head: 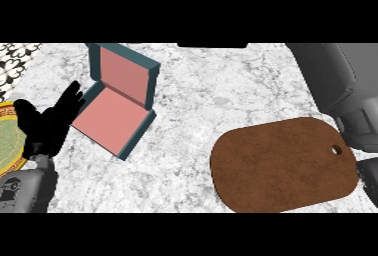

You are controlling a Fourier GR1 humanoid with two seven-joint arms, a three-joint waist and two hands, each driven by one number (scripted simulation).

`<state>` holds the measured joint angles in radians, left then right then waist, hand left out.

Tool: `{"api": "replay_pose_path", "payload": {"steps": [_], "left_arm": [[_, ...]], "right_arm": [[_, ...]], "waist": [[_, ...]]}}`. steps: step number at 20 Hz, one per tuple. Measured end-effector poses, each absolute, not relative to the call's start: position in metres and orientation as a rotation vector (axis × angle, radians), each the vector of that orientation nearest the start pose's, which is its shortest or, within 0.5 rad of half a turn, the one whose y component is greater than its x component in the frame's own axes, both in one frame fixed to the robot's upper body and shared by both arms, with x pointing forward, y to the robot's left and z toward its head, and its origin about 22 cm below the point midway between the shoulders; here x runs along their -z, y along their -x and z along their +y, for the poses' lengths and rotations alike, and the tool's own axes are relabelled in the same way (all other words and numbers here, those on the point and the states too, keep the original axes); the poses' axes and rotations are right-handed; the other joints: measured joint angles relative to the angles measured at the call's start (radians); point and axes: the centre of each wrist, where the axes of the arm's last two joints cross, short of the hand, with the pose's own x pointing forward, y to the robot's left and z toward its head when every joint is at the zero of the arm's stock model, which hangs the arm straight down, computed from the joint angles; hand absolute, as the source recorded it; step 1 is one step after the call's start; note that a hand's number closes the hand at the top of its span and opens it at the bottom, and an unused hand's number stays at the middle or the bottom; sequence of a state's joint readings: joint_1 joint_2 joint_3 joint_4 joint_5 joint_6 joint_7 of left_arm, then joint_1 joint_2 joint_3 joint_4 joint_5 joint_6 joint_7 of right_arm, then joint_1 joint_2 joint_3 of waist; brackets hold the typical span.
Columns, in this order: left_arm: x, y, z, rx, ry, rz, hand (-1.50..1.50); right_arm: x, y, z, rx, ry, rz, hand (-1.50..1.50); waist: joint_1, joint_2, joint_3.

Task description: Pick the tomato from the cutting board and place it in the basket

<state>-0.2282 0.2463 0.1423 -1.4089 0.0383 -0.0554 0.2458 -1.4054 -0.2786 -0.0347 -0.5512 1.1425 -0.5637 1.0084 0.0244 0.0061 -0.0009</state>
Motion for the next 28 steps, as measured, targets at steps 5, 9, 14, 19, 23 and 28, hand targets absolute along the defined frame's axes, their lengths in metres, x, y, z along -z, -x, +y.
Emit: {"api": "replay_pose_path", "payload": {"steps": [5, 9, 14, 19, 23, 28], "left_arm": [[-0.042, -0.294, 0.31, 0.088, -0.185, -1.396, 0.0], [-0.04, -0.297, 0.309, 0.084, -0.176, -1.389, 0.0], [-0.043, -0.297, 0.312, 0.08, -0.185, -1.391, 0.0], [-0.04, -0.297, 0.316, 0.075, -0.194, -1.391, 0.0], [-0.038, -0.297, 0.321, 0.078, -0.193, -1.386, 0.0], [-0.038, -0.299, 0.317, 0.084, -0.179, -1.393, 0.0]], "right_arm": [[-0.276, -0.474, -0.183, 0.114, 1.526, -1.219, 1.5], [-0.27, -0.474, -0.219, 0.154, 1.541, -1.172, 1.5], [-0.238, -0.47, -0.258, 0.143, 1.556, -1.127, 1.5], [-0.216, -0.463, -0.289, 0.174, 1.531, -1.14, 1.5], [-0.196, -0.456, -0.307, 0.183, 1.527, -1.148, 1.5], [-0.179, -0.448, -0.337, 0.318, 1.571, -1.078, -1.5]], "waist": [[-0.006, -0.001, 0.0], [-0.01, -0.001, 0.001], [-0.014, -0.003, 0.001], [-0.016, -0.002, 0.001], [-0.015, -0.003, 0.001], [-0.009, 0.001, 0.001]]}}
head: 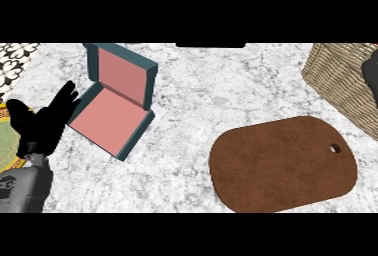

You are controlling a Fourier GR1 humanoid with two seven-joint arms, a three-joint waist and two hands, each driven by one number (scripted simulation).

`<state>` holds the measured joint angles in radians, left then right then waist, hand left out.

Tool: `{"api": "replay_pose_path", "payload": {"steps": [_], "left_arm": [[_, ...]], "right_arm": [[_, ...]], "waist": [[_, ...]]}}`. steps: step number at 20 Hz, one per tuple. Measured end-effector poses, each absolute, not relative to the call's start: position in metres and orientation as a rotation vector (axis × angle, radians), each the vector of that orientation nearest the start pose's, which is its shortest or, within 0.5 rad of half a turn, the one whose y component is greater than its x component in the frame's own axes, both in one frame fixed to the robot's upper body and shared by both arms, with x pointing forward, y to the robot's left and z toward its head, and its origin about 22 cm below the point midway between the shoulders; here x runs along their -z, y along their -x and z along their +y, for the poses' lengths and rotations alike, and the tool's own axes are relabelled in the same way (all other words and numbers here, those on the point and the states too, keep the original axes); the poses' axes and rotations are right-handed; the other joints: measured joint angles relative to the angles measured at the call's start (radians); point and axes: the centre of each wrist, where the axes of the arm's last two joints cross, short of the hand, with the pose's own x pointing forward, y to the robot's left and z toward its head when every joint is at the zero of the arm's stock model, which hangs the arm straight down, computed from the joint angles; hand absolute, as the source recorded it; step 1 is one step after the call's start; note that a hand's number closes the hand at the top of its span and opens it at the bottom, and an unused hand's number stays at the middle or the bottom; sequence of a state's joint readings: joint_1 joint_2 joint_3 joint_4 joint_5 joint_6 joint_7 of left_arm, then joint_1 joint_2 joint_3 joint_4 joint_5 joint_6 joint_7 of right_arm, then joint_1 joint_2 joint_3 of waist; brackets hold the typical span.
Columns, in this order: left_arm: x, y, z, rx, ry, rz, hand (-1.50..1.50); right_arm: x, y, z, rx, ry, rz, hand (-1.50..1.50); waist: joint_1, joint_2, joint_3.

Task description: Pick the tomato from the cutting board and place it in the basket

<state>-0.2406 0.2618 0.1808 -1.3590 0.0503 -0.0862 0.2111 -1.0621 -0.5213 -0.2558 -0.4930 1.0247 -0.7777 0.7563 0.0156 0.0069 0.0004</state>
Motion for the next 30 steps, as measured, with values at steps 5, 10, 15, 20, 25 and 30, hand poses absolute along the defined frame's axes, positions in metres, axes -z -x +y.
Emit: {"api": "replay_pose_path", "payload": {"steps": [5, 10, 15, 20, 25, 30], "left_arm": [[-0.037, -0.299, 0.311, 0.088, -0.176, -1.399, 0.0], [-0.037, -0.297, 0.316, 0.086, -0.179, -1.394, 0.0], [-0.041, -0.296, 0.316, 0.081, -0.188, -1.389, 0.0], [-0.036, -0.287, 0.322, 0.059, -0.207, -1.375, 0.0], [-0.034, -0.281, 0.323, 0.038, -0.226, -1.361, 0.0], [-0.034, -0.277, 0.329, 0.018, -0.24, -1.359, 0.0]], "right_arm": [[-0.173, -0.446, -0.352, 0.335, 1.563, -1.079, -1.5], [-0.173, -0.443, -0.357, 0.37, 1.549, -1.165, -1.5], [-0.186, -0.434, -0.374, 0.582, 1.528, -1.227, -1.5], [-0.196, -0.413, -0.4, 0.808, 1.47, -1.263, -1.5], [-0.191, -0.373, -0.422, 0.882, 1.39, -1.288, -1.5], [-0.177, -0.319, -0.441, 0.807, 1.324, -1.28, -1.5]], "waist": [[0.006, 0.002, 0.001], [0.003, 0.0, 0.0], [-0.007, -0.005, 0.001], [-0.032, -0.015, 0.0], [-0.059, -0.024, -0.001], [-0.08, -0.029, -0.001]]}}
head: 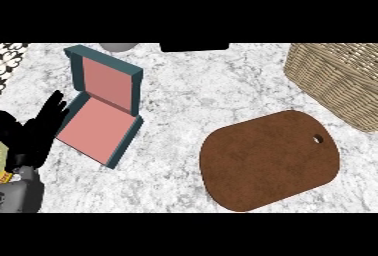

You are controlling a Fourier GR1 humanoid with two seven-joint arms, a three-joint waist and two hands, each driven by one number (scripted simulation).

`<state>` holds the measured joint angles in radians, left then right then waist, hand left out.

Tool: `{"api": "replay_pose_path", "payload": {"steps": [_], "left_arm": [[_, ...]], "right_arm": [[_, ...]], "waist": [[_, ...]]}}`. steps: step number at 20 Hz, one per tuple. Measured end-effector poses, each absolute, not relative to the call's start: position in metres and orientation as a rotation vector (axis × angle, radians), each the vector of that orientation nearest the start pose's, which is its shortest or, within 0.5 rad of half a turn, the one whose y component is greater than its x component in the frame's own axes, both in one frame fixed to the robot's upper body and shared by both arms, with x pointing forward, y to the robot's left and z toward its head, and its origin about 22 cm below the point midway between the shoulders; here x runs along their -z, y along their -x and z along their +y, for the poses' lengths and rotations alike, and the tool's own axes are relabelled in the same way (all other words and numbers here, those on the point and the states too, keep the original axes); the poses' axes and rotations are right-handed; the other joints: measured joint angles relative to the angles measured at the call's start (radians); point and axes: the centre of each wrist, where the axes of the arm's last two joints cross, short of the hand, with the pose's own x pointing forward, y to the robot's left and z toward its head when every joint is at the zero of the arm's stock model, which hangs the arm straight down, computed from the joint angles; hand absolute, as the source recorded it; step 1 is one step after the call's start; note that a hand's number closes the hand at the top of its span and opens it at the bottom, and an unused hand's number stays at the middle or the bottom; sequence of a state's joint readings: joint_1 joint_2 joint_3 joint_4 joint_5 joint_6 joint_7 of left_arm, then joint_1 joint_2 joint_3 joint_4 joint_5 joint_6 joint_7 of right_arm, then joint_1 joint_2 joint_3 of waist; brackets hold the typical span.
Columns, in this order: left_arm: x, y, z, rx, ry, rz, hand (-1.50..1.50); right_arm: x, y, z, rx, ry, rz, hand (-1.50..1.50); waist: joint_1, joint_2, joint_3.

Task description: Pick the tomato from the cutting board and place it in the basket

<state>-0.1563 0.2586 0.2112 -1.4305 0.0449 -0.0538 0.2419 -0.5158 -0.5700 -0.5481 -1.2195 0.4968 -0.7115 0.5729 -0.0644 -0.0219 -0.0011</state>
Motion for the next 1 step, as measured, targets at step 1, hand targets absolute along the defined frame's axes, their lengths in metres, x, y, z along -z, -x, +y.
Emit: {"api": "replay_pose_path", "payload": {"steps": [1], "left_arm": [[-0.0354, -0.2763, 0.3303, 0.018, -0.239, -1.36, 0.0]], "right_arm": [[-0.1739, -0.3068, -0.4439, 0.789, 1.31, -1.28, -1.5]], "waist": [[-0.002, 0.0, 0.0]]}}
